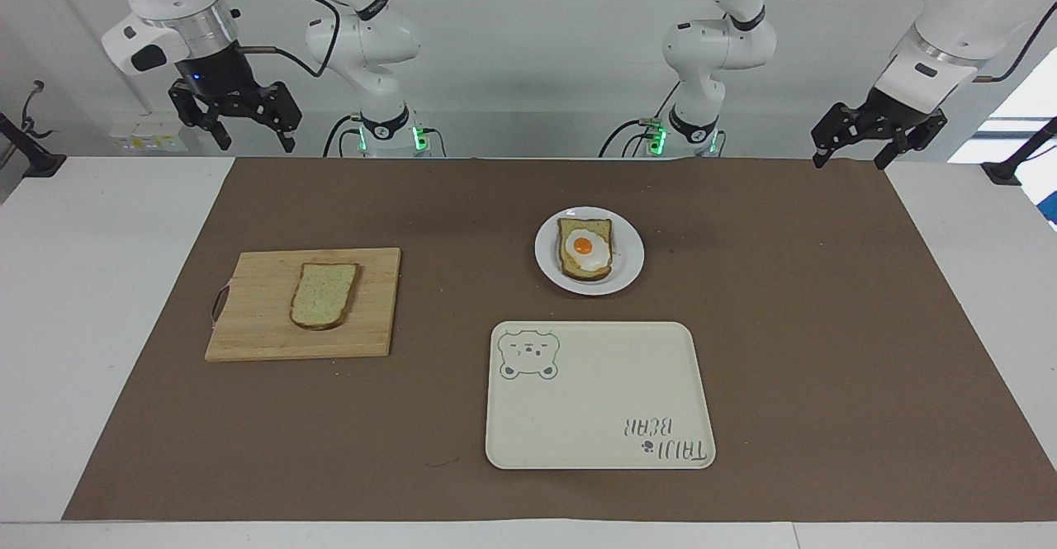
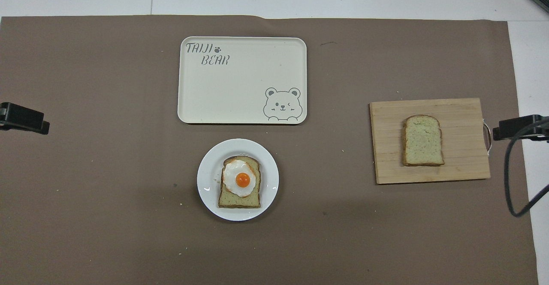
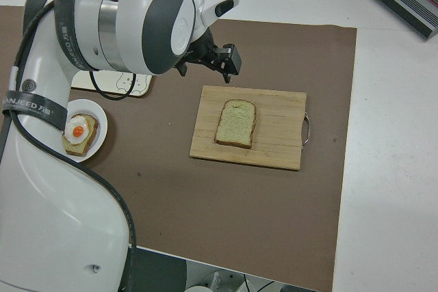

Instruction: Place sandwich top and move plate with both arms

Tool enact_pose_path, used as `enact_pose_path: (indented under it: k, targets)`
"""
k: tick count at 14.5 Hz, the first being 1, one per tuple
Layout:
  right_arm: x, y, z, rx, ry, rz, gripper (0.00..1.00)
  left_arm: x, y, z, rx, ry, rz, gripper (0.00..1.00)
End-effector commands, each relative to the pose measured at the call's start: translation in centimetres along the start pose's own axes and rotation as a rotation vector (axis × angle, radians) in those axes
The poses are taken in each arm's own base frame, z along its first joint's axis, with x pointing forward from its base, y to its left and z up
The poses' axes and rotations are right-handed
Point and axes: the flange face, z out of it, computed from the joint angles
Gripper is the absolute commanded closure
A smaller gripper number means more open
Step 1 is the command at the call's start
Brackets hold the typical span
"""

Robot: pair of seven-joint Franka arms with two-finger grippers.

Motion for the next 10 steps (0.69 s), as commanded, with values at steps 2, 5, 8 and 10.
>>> enact_pose_path:
  k: [2,5,8,10]
  targets:
    - [-0.1,0.1,0.3,0.007,0.022,-0.012,0.0,-0.1,-0.2,-0.3,0.018,-0.007,-0.012,0.0]
    - [0.2,0.2,0.6,0.007,0.032,-0.016,0.0,-0.1,-0.2,-0.3,0.018,-0.009,-0.012,0.0]
    - [0.8,0.3,2.7,0.006,0.029,-0.018,0.0,-0.1,-0.2,-0.3,0.018,-0.007,-0.012,0.0]
    - [1.4,0.5,4.7,0.005,0.035,-0.014,0.0,-0.1,-0.2,-0.3,0.018,-0.007,-0.012,0.0]
